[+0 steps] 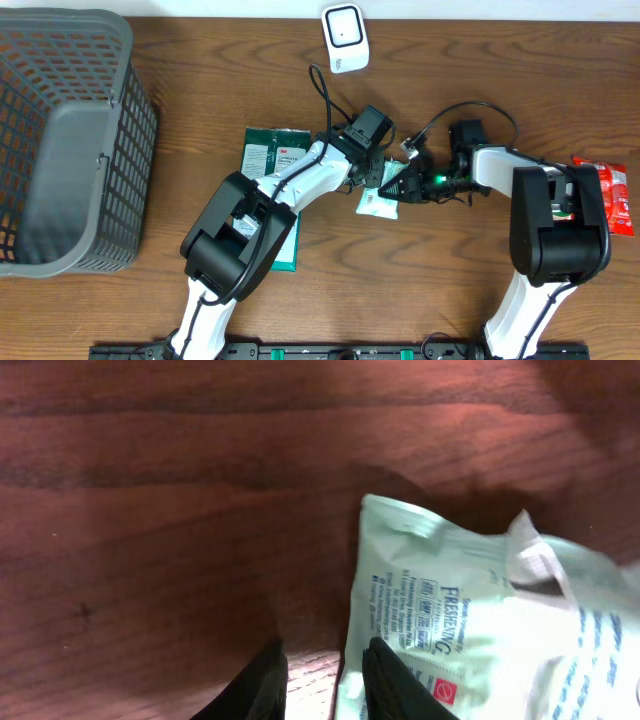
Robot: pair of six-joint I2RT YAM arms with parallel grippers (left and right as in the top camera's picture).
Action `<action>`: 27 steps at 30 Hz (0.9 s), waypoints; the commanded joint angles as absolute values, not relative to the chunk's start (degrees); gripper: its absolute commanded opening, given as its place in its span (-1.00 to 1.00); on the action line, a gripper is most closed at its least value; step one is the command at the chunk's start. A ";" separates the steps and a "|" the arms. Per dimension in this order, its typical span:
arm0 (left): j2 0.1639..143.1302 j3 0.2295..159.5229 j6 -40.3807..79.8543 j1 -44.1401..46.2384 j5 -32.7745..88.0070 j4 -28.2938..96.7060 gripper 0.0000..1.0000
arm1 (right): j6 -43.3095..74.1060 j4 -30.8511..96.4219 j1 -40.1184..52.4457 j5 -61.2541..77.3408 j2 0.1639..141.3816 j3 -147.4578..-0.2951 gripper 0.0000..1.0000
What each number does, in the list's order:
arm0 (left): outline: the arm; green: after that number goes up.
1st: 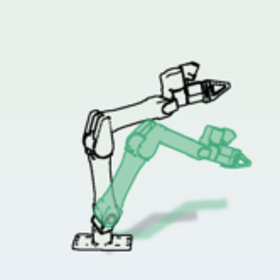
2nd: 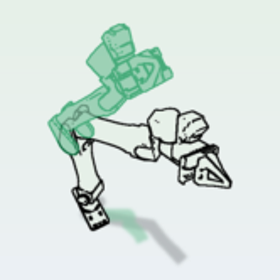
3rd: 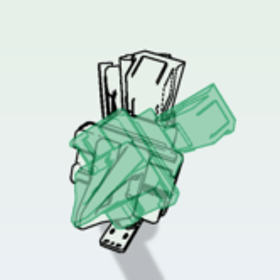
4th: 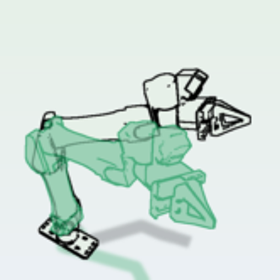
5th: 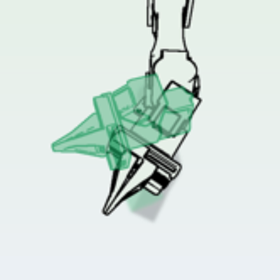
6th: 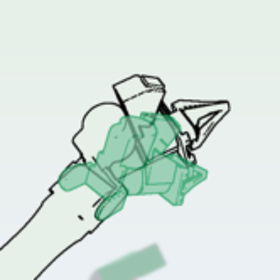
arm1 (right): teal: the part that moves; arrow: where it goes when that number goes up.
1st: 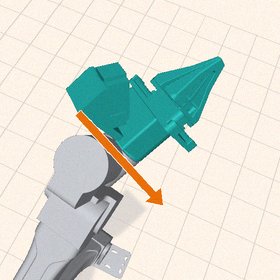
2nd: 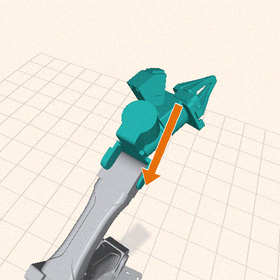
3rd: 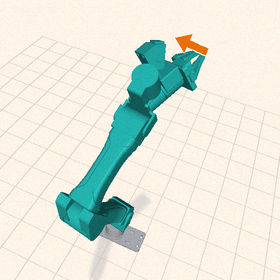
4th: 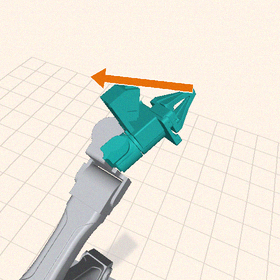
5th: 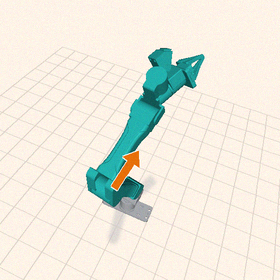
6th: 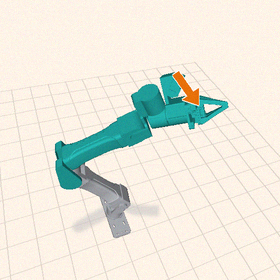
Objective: Scan the item barcode
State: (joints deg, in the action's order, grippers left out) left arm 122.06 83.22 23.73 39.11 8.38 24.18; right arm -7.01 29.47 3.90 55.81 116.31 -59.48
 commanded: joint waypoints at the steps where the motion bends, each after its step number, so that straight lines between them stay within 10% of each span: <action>1: 125.23 82.72 22.76 39.31 6.85 24.75 -0.44 | -6.87 28.25 5.45 58.94 117.03 -59.29 -0.32; 11: 125.23 82.72 22.72 39.31 6.83 26.06 -0.54 | -5.19 23.53 3.05 56.82 117.03 -59.29 -0.20; 16: 125.23 82.72 22.70 39.29 6.79 25.96 -0.61 | -5.19 24.69 3.11 56.86 117.03 -59.29 -0.93; 27: 123.44 84.62 23.90 37.67 7.73 24.25 -0.38 | -5.19 27.57 3.62 56.84 117.03 -59.29 -0.92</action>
